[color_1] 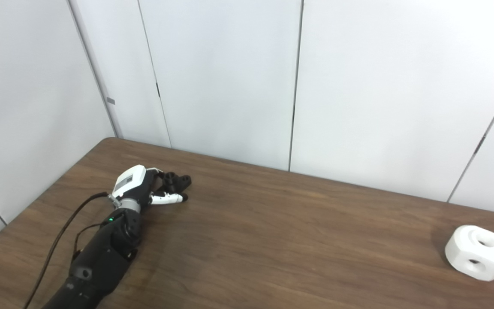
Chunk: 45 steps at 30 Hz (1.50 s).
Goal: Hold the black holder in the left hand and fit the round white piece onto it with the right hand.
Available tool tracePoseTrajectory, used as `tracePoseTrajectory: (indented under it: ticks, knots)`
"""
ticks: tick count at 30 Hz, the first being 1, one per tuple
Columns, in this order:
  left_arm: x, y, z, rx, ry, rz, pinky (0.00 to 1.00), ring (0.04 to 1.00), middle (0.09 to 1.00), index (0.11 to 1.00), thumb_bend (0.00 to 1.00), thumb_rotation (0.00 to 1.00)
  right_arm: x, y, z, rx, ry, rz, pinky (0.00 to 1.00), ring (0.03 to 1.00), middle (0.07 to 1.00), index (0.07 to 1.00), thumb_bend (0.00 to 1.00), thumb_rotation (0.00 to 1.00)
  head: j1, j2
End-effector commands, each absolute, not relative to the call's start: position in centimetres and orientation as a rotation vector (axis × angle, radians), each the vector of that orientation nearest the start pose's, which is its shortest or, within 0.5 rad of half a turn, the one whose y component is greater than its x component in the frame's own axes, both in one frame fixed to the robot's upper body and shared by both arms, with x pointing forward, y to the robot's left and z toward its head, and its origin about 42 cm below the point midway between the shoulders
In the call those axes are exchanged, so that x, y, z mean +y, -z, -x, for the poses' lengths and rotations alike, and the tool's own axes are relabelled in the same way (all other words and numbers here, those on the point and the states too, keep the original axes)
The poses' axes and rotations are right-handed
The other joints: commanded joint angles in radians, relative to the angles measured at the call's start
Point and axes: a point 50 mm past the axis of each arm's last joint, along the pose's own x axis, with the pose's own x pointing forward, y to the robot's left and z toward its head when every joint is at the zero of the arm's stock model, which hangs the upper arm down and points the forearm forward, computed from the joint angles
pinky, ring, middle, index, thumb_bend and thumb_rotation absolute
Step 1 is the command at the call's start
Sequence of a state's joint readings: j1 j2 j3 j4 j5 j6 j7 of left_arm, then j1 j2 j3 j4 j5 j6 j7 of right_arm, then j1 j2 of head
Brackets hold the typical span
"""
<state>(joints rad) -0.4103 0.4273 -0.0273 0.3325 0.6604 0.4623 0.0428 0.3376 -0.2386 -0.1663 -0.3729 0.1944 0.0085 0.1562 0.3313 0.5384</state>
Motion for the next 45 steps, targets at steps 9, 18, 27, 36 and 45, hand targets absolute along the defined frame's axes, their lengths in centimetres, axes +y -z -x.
tracePoseTrajectory:
  ticks: [9, 18, 27, 36, 45]
  knots:
    - [38.39, -19.47, -41.6, 0.247, -0.421, -1.1, 0.97, 0.929, 0.856, 0.694, 0.86, 0.4, -31.92, -15.39, -17.05, -0.104, -0.011, 0.123, 1.0, 1.0, 0.982, 0.955, 0.5, 1.0, -0.001, 0.005]
    - [38.24, -19.25, -41.69, 0.257, -0.414, -1.112, 0.96, 0.915, 0.837, 0.682, 0.82, 0.34, -31.95, -15.45, -17.03, -0.11, -0.009, 0.124, 1.0, 1.0, 0.98, 0.954, 0.49, 1.0, -0.005, 0.009]
    - [38.12, -19.19, -41.67, 0.251, -0.418, -1.103, 0.94, 0.899, 0.826, 0.667, 0.78, 0.28, -32.03, -15.47, -16.97, -0.104, -0.007, 0.124, 1.0, 1.0, 0.977, 0.95, 0.51, 1.0, -0.007, 0.011]
    - [38.02, -19.22, -41.56, 0.239, -0.423, -1.084, 0.94, 0.893, 0.82, 0.656, 0.76, 0.27, -32.01, -15.53, -16.95, -0.108, -0.006, 0.126, 1.0, 1.0, 0.976, 0.95, 0.51, 1.0, -0.007, 0.011]
    - [37.96, -19.11, -41.42, 0.23, -0.423, -1.08, 0.92, 0.873, 0.806, 0.634, 0.75, 0.25, -32.03, -15.74, -16.8, -0.091, -0.001, 0.126, 1.0, 1.0, 0.979, 0.953, 0.54, 1.0, -0.01, 0.016]
